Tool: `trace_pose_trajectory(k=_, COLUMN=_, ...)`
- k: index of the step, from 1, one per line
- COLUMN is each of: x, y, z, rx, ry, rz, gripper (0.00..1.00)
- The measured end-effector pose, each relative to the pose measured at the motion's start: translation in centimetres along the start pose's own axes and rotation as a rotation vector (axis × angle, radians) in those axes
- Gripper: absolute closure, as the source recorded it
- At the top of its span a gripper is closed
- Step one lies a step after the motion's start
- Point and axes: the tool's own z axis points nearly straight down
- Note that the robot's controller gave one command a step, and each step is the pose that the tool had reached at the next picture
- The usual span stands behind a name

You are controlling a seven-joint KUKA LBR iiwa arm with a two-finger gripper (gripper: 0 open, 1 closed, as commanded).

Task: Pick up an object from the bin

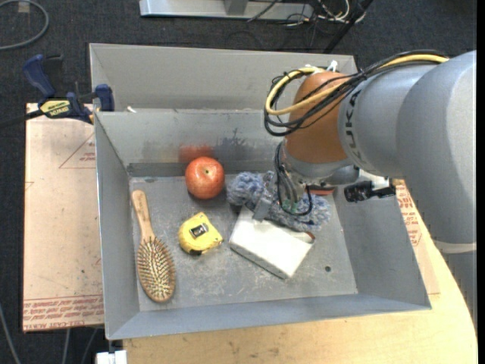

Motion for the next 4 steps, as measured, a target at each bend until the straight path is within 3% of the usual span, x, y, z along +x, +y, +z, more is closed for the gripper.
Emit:
trace_pose_trajectory(k=2, x=-0.2, y=0.1, z=-4.4, rx=-0.004, ry=-0.006, rz=-0.001, gripper=1.0)
trace_pose_trajectory(k=4, x=-0.2, y=0.1, z=-6.8, rx=-0.003, ry=-0.005, rz=-0.001, gripper=1.0)
